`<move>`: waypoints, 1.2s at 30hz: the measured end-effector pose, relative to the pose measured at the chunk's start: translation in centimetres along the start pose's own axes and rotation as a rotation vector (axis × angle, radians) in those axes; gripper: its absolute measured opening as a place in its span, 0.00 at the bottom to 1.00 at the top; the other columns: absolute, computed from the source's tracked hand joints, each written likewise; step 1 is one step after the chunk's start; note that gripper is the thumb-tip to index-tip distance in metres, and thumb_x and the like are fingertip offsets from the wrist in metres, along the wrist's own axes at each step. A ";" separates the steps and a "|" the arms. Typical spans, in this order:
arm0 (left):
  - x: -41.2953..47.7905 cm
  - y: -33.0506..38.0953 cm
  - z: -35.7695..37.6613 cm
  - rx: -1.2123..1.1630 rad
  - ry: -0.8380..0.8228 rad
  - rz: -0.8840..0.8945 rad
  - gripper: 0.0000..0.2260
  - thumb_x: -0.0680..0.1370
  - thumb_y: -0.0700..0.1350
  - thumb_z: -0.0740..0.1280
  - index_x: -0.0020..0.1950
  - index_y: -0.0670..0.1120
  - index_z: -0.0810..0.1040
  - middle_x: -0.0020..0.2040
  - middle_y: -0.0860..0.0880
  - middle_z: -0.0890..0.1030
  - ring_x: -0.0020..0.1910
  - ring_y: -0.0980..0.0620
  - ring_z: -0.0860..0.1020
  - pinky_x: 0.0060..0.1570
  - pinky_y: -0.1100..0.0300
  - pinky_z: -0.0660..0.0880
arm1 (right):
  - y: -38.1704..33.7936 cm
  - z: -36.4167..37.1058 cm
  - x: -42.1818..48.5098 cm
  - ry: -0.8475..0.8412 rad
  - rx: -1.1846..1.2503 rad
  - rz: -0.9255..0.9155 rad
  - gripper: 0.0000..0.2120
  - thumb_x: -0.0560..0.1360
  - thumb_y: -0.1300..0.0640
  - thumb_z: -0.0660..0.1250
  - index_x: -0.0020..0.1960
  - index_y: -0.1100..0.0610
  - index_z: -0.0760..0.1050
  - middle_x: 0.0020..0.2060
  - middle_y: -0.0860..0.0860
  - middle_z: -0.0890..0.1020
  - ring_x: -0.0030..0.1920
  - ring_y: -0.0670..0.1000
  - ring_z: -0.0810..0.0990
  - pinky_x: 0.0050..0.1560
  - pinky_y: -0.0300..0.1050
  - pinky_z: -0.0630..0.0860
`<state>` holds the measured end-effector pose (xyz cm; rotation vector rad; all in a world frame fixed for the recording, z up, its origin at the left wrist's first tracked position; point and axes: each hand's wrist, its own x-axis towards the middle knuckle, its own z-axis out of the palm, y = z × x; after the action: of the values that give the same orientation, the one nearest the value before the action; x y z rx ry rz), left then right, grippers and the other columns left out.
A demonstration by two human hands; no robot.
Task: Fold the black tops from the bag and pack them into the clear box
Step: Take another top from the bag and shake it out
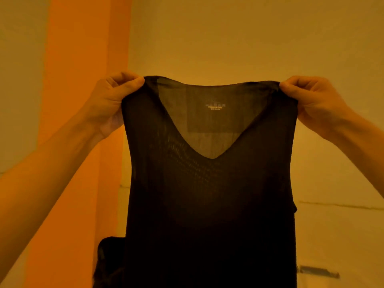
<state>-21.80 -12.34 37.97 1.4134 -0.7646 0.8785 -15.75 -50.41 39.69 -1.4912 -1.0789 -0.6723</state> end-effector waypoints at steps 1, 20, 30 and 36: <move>0.0 0.2 0.0 -0.032 0.012 0.009 0.16 0.80 0.40 0.66 0.34 0.52 0.83 0.35 0.55 0.83 0.36 0.60 0.82 0.38 0.67 0.78 | -0.3 0.0 0.0 0.000 0.003 -0.004 0.15 0.79 0.56 0.65 0.35 0.51 0.82 0.31 0.45 0.81 0.35 0.42 0.79 0.39 0.32 0.75; -6.5 -29.1 -0.8 0.413 -0.168 -0.582 0.07 0.82 0.47 0.68 0.43 0.51 0.77 0.39 0.53 0.78 0.37 0.60 0.75 0.39 0.67 0.70 | 28.9 4.8 -8.9 -0.287 -0.597 0.565 0.11 0.78 0.50 0.70 0.43 0.57 0.81 0.37 0.51 0.81 0.39 0.47 0.78 0.40 0.39 0.72; -13.9 -55.5 -0.5 0.733 -0.160 -0.752 0.06 0.81 0.49 0.69 0.50 0.46 0.77 0.40 0.51 0.77 0.38 0.55 0.75 0.39 0.59 0.72 | 52.6 8.1 -16.7 -0.482 -1.152 0.748 0.16 0.80 0.48 0.67 0.44 0.60 0.78 0.37 0.58 0.77 0.44 0.61 0.77 0.39 0.51 0.72; -13.1 -63.5 0.5 0.812 -0.149 -0.640 0.12 0.82 0.49 0.69 0.41 0.56 0.70 0.38 0.55 0.73 0.37 0.60 0.72 0.40 0.64 0.71 | 58.0 6.6 -16.4 -0.377 -1.303 0.656 0.18 0.82 0.47 0.64 0.49 0.63 0.79 0.41 0.63 0.79 0.44 0.65 0.77 0.38 0.52 0.68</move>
<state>27.00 -11.19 -4.74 2.2814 0.0103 0.5819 28.29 -46.04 -1.69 -2.9909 -0.2213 -0.6262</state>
